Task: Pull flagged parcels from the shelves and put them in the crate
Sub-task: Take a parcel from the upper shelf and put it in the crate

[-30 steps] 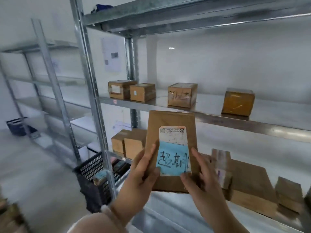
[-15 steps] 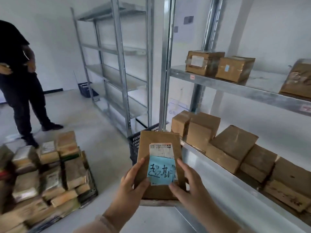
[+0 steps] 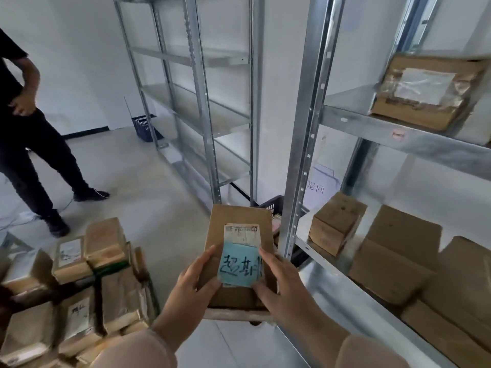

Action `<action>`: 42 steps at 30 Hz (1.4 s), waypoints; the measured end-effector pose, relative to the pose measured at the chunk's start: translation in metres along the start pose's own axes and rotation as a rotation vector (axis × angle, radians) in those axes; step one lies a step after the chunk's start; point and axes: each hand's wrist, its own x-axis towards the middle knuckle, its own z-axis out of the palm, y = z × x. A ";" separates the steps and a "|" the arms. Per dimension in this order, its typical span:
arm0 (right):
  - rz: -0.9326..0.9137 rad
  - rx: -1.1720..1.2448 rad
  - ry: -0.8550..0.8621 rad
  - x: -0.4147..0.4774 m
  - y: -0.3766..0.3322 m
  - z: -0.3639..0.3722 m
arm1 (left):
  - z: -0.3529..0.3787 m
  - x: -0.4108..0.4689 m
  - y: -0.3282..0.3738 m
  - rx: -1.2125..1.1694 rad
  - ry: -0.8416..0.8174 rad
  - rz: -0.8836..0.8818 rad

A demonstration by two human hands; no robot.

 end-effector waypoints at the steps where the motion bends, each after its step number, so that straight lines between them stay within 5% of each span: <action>1: 0.015 -0.010 -0.011 0.015 0.002 0.002 | -0.003 0.013 -0.003 0.007 -0.001 -0.004; 10: 0.159 -0.085 -0.038 0.121 0.036 0.018 | -0.018 0.155 -0.054 0.056 -0.081 -0.095; 25: 0.711 -0.100 0.224 0.290 0.124 0.092 | 0.024 0.460 -0.193 0.358 -0.683 -0.085; 38: 0.839 -0.234 0.317 0.309 0.210 0.133 | 0.156 0.514 -0.318 0.386 -1.041 -0.123; 42: 0.854 -0.274 0.311 0.303 0.224 0.145 | 0.170 0.504 -0.352 0.561 -1.181 -0.046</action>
